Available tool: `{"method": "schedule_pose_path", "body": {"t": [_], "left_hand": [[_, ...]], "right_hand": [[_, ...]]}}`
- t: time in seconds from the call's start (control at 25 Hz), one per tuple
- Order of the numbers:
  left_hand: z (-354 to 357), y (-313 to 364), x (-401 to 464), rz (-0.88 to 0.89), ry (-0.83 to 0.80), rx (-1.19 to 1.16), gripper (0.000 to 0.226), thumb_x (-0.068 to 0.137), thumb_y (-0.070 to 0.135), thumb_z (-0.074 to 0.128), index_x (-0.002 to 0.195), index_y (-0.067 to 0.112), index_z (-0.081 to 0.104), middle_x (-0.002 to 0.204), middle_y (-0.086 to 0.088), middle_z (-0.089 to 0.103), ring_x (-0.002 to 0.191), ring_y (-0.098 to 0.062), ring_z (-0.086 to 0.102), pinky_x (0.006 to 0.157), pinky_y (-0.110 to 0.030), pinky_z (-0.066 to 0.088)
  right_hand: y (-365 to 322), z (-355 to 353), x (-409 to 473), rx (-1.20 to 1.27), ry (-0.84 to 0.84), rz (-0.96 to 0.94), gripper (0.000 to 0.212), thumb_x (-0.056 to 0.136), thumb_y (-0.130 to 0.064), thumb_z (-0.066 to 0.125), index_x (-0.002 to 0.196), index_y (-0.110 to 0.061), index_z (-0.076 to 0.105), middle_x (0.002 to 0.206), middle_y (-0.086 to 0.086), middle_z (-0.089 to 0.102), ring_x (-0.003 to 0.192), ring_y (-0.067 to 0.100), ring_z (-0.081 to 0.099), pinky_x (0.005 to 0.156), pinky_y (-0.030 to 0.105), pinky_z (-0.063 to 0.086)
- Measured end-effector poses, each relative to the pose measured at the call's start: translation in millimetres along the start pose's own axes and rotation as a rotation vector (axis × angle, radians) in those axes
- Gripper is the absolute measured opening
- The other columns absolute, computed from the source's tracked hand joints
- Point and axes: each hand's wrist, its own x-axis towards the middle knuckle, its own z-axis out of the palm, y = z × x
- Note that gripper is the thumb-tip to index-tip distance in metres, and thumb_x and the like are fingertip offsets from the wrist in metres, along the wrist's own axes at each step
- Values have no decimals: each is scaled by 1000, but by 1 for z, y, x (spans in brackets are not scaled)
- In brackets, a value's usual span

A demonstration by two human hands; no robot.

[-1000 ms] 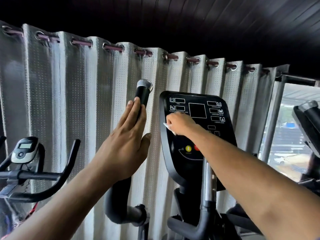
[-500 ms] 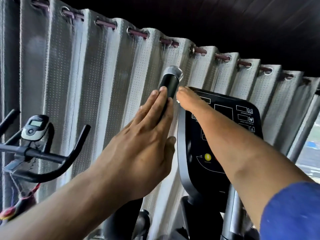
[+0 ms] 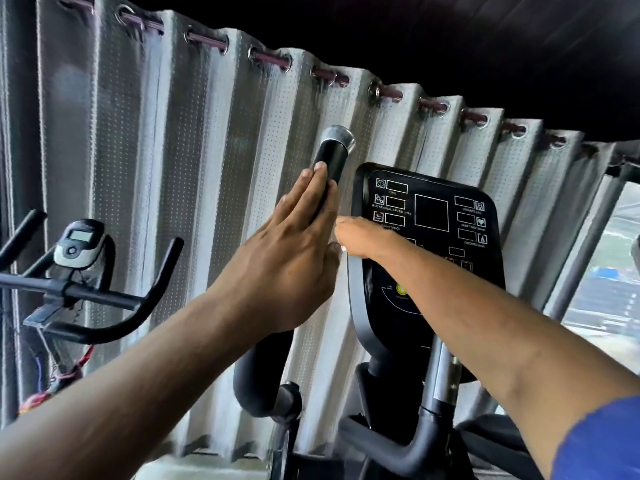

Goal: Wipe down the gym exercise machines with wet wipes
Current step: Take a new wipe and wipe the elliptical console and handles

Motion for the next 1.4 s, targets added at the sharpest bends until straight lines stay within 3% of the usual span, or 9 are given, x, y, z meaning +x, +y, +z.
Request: {"method": "schedule_pose_path", "body": {"t": [0.16, 0.32, 0.52, 0.6, 0.68, 0.88, 1.12, 1.2, 1.4], "left_hand": [[-1, 1, 0, -13, -21, -40, 75, 99, 36, 31, 166, 9, 10, 174, -7, -11, 159, -14, -16, 130, -32, 2], [0, 0, 2, -7, 3, -26, 74, 98, 34, 33, 164, 6, 16, 174, -10, -4, 160, -18, -9, 126, -26, -2], [-2, 3, 2, -21, -19, 1, 76, 97, 36, 33, 164, 5, 17, 174, -10, -4, 160, -18, -7, 123, -22, -4], [-4, 5, 2, -24, -18, -8, 74, 99, 34, 35, 164, 4, 16, 174, -11, -5, 160, -18, -8, 124, -24, -3], [-3, 5, 2, -23, -16, -11, 70, 104, 30, 40, 164, 5, 14, 174, -10, -7, 160, -18, -10, 124, -25, 0], [2, 5, 3, -42, 7, 12, 71, 105, 30, 42, 165, 9, 10, 174, -5, -9, 156, -9, -14, 122, -26, 4], [4, 0, 0, 5, 37, 18, 76, 97, 34, 34, 165, 7, 15, 174, -8, -4, 160, -15, -9, 125, -26, 1], [3, -2, 2, 12, 40, -1, 75, 97, 33, 34, 165, 7, 15, 174, -8, -5, 159, -14, -11, 125, -25, -2], [3, 0, 3, -6, 13, 47, 72, 101, 27, 41, 164, 4, 16, 174, -13, -3, 160, -23, -6, 126, -33, 2]], "right_hand": [[-30, 14, -46, 4, -77, -94, 17, 84, 12, 60, 84, -4, 61, 90, 3, 49, 77, 22, 58, 63, 32, 45], [-56, 22, -93, 30, -169, -145, 25, 78, 17, 58, 90, -4, 64, 106, 10, 56, 95, 27, 62, 83, 41, 54], [-89, 22, -138, -9, -273, -123, 24, 82, 19, 57, 99, 3, 64, 111, 14, 58, 98, 31, 64, 70, 37, 44], [-96, 17, -150, -18, -311, -105, 19, 83, 20, 55, 90, 2, 59, 104, 14, 55, 91, 30, 60, 68, 35, 40], [-90, 15, -146, 27, -275, -88, 17, 85, 16, 56, 85, -1, 55, 100, 12, 51, 88, 29, 56, 69, 35, 41], [-44, -11, -98, 132, -53, 43, 20, 89, 10, 52, 102, 4, 66, 103, 12, 54, 97, 31, 60, 74, 36, 46], [-9, -36, -39, 155, 141, 204, 24, 96, 3, 52, 117, 4, 64, 114, 17, 54, 112, 35, 60, 84, 37, 46], [-9, -42, -34, 139, 205, 303, 22, 95, 5, 56, 115, 2, 64, 118, 15, 52, 104, 32, 61, 78, 36, 45], [-44, -21, -65, 137, 142, 292, 28, 89, 12, 60, 115, 2, 66, 120, 16, 56, 106, 34, 64, 83, 41, 56]]}}
